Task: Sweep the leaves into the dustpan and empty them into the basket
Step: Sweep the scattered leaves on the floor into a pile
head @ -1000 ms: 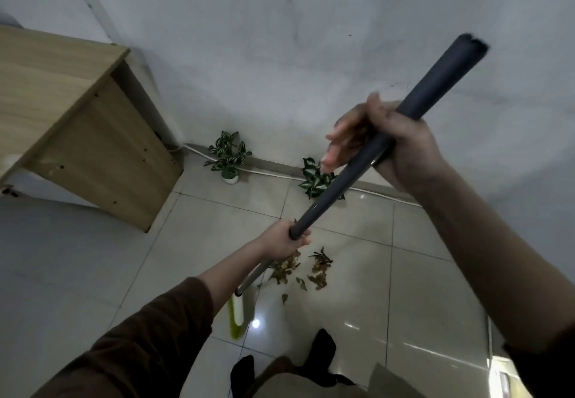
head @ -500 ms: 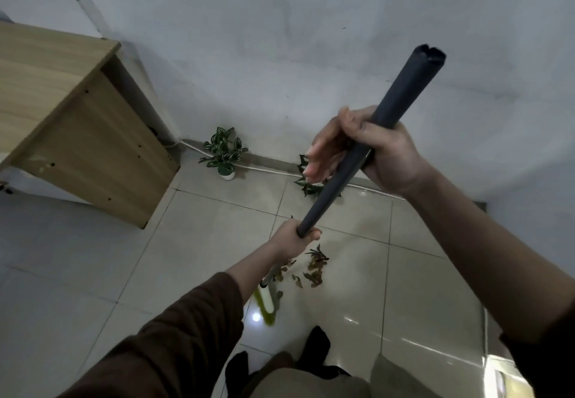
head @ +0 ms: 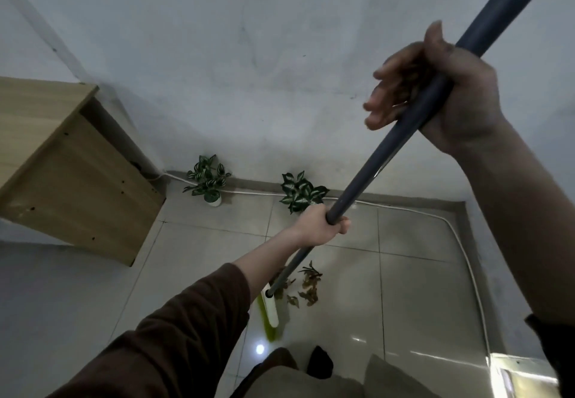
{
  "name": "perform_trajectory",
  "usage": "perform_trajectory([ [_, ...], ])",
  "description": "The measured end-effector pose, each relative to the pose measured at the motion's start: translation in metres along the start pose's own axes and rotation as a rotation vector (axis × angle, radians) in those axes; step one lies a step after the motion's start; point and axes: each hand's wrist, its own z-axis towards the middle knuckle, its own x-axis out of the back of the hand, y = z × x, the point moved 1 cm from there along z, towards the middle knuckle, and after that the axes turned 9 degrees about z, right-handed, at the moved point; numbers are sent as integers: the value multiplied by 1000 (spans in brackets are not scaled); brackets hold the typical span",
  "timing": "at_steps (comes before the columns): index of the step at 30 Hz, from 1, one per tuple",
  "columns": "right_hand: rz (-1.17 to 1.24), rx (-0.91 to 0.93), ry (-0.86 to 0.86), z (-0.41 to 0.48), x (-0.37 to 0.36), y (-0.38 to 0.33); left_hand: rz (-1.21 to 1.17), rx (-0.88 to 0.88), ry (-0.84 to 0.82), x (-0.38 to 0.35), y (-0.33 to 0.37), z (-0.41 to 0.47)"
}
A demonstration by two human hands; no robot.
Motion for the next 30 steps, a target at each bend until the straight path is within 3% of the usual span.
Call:
perform_trajectory([
  [6,-80,29,225,-14,-3,-22,-52,-66,-105,-10,32,2],
  [16,-267,10,360,-17,-53,1,28,-195,-282,-24,35,9],
  [20,-356,-58,420,-12,-75,32,102,-208,-285,-25,18,15],
  [30,-287,-94,393,3,-121,81,-127,-70,-234,-11,-47,6],
])
